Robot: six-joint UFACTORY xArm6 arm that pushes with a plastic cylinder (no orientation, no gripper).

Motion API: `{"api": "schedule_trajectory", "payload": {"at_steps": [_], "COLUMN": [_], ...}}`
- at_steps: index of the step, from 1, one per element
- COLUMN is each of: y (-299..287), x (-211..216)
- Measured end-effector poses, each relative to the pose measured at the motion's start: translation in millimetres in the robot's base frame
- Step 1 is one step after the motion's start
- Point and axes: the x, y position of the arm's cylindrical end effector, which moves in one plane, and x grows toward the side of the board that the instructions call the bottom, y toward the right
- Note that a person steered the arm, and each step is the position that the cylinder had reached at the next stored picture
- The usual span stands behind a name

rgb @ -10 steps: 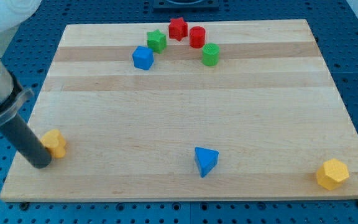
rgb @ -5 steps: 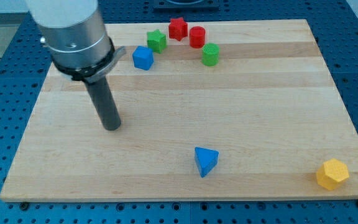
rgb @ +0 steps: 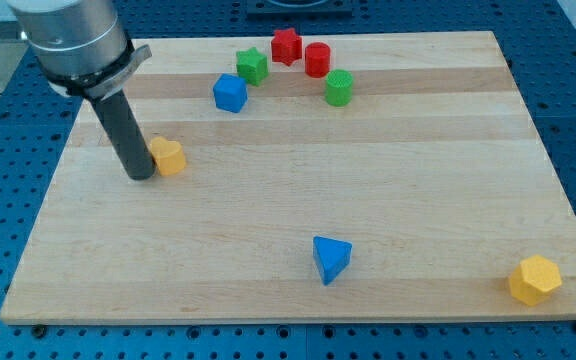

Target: Push the yellow heart closer to the blue cube

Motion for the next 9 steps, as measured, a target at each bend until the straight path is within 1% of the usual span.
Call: {"api": "schedule_trajectory", "payload": {"at_steps": [1,2,3,4,5,7,8,9], "y": [30,65,66,66,65,77,82,93], "x": [-12,-13,1,-1,-19,-29,-23,31]}}
